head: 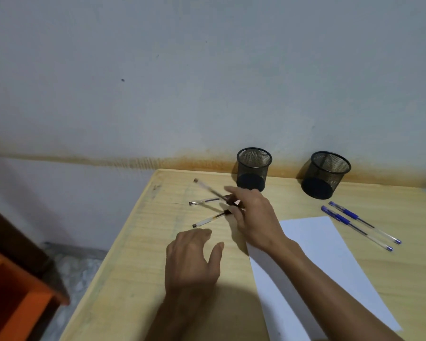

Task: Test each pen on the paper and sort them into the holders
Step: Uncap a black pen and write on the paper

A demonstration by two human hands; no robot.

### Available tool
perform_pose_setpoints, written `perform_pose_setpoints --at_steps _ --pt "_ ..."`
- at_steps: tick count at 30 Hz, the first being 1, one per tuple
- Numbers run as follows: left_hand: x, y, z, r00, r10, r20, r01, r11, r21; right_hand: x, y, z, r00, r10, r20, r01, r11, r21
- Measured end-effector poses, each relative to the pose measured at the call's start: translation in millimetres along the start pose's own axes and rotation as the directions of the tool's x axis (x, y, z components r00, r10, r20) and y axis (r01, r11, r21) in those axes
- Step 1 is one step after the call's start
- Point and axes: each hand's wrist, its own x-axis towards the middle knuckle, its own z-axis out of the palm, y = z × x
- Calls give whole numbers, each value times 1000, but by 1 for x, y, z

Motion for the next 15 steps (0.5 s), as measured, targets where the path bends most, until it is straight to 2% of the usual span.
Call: perform_pose_setpoints --at_steps 3,6,8,15 --pt "1 23 -11 1000 -5 4 5 990 -144 -19 -12 -24 977 206 -60 -172 918 357" --pt "-2 52 -17 998 61 35 -51 971 -232 -43 -17 -48 926 376 -28 -291 762 578" --pt "-7 71 -16 992 118 38 -106 967 -230 -63 -17 -64 899 437 -35 -306 683 663" --pt "-36 119 8 943 332 -33 -334 933 -135 -122 6 -98 842 538 -28 -328 553 765"
